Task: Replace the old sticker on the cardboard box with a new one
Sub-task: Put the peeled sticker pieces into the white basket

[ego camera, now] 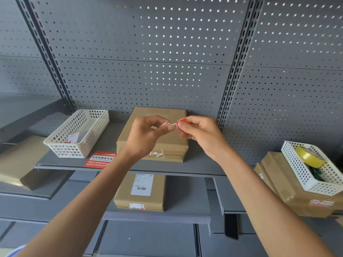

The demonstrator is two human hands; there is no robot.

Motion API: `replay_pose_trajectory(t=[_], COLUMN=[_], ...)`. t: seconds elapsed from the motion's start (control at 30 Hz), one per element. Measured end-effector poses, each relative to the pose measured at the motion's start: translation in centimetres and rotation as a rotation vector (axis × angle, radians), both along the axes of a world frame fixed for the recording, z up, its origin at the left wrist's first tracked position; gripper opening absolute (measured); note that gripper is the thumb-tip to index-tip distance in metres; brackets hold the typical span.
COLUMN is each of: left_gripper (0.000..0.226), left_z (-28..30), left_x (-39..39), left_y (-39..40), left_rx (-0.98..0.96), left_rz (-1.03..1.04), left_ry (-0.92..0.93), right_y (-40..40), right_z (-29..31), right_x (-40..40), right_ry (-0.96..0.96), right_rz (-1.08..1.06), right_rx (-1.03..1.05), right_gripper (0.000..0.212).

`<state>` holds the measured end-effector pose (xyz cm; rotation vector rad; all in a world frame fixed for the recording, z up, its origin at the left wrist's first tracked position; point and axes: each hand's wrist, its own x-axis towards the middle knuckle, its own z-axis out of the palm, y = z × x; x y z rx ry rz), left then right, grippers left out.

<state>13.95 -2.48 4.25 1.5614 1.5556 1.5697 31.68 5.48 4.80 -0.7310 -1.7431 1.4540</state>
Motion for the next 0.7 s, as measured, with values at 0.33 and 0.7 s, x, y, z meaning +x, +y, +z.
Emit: replay_pose_trajectory(t=[0.33,0.7], left_gripper=[0.014,0.007], left_z=[-0.2,0.3], left_x=[-3.2,-9.6], left_y=[-1.3,-2.9], left_rx=[-0.023,0.046], left_rz=[0.126,0.216], left_ry=[0.026,0.069], right_y=[-1.3,-1.6], right_z=[-0.1,0.0], right_x=[-3.9,-11.1], right_ry=[0.023,0.043], right_rz=[-0.091,-0.053], right_rx=[0.030,0.072], right_gripper=[0.011,0.010])
